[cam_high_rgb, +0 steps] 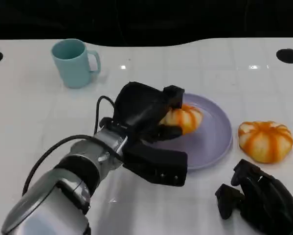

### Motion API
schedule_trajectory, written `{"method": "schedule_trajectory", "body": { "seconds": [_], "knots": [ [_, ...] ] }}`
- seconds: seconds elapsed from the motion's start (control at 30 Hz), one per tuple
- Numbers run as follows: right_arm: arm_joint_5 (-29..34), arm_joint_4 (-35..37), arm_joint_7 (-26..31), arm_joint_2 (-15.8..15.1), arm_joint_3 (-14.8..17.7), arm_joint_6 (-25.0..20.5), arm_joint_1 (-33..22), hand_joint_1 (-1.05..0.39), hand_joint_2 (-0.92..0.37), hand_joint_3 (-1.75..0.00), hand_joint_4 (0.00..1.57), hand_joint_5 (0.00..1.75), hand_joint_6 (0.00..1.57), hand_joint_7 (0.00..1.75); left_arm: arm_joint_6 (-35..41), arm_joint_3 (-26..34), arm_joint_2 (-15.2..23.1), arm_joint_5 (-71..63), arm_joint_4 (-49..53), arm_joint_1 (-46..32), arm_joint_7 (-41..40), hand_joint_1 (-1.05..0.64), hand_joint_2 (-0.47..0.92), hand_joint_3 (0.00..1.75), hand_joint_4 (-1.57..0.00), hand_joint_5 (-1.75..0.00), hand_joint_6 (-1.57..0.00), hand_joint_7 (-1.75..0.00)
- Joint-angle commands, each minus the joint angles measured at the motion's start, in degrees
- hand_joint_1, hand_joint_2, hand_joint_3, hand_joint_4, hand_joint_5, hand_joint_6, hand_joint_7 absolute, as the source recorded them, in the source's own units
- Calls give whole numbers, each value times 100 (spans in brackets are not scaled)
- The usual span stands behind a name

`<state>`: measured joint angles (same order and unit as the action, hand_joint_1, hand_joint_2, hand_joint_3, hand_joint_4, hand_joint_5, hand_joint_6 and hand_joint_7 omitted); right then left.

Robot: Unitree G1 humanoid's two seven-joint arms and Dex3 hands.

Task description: Grasp the bread from the table and place it into the plate.

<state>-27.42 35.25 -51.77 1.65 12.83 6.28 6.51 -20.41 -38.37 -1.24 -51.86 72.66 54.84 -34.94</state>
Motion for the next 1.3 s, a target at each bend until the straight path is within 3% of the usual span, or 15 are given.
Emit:
{"method": "schedule_trajectory", "body": {
  "seconds": [0.03, 0.13, 0.17, 0.2, 0.3, 0.4, 0.53, 0.7, 0.73, 0.8, 0.83, 0.9, 1.0, 1.17, 1.3],
  "knots": [
    [-20, -23, 14, -80, 23, 42, -44, -58, -92, -20, 77, 170, 69, 139, 38, -77, 17, 99, 37, 146, 737, -105, 91, 61, -8, -170, -1, -123],
    [-21, -31, 5, -85, 21, 42, -43, -58, -92, -20, 77, 170, 70, 139, 120, -89, 1, 148, 38, 161, 1195, -105, 92, 56, -1, -158, 0, -77],
    [-21, -28, -6, -89, 20, 51, -42, -58, -92, -20, 77, 170, 70, 139, 151, -77, -5, 173, 36, 166, 1360, -105, 92, 56, 0, -141, 0, -36],
    [-24, -34, -5, -92, 21, 38, -43, -58, -92, -21, 77, 170, 70, 140, 177, -64, -5, 200, 25, 171, 1523, -105, 92, 55, 0, -134, 0, -18],
    [-39, -73, 29, -93, 23, -30, -57, -57, -92, -20, 76, 170, 70, 141, 227, -33, 8, 310, -24, 183, 1949, -105, 92, 64, 0, -76, 0, -2],
    [-13, -70, 15, -104, 14, 10, -62, -57, -92, -20, 76, 171, 69, 143, 240, -19, 36, 387, -78, 189, 2202, -105, 92, 68, 0, -43, 0, 0],
    [-12, -64, 6, -105, 13, 17, -61, -56, -92, -20, 76, 171, 67, 143, 145, 43, 128, 490, -184, 135, 2247, -105, 92, 70, 0, -36, 0, 0],
    [-2, -83, 28, -88, 9, 46, -78, -56, -92, -21, 76, 171, 67, 144, -620, 438, 427, 1020, -509, -187, 2181, -105, 92, 61, 0, -136, -5, -5],
    [13, -90, 41, -85, 5, 70, -84, -56, -92, -22, 76, 171, 67, 144, -812, 564, 482, 1183, -575, -274, 2237, -105, 92, 59, 0, -145, -7, -8],
    [8, -88, 29, -78, 6, 93, -88, -57, -92, -22, 77, 171, 67, 145, -1287, 900, 561, 1648, -699, -495, 2414, -105, 92, 48, 0, -160, -2, -69],
    [4, -89, 25, -76, 4, 97, -88, -57, -92, -22, 77, 171, 67, 145, -1576, 1130, 576, 1979, -743, -645, 2546, -105, 92, 42, 0, -163, -1, -90],
    [-18, -84, 2, -72, 6, 88, -81, -57, -92, -21, 77, 172, 67, 145, -2018, 1546, 576, 2597, -786, -907, 2921, -105, 92, 30, -9, -159, 0, -121],
    [-21, -127, 28, -78, -2, 40, -97, -58, -92, -20, 77, 173, 68, 142, -2379, 2054, 578, 3366, -860, -1247, 3570, -105, 92, 21, -34, -141, -10, -130],
    [-25, -159, 28, -75, -9, 27, -117, -58, -92, -21, 76, 173, 69, 143, -2529, 2650, 546, 4371, -1281, -1734, 4600, -105, 92, 14, -64, -123, -36, -115],
    [-6, -205, 43, -80, -26, 34, -150, -58, -92, -21, 76, 173, 68, 144, -2433, 3141, 345, 5412, -1708, -2184, 5553, -105, 92, 4, -101, -99, -77, -84]
  ]
}}
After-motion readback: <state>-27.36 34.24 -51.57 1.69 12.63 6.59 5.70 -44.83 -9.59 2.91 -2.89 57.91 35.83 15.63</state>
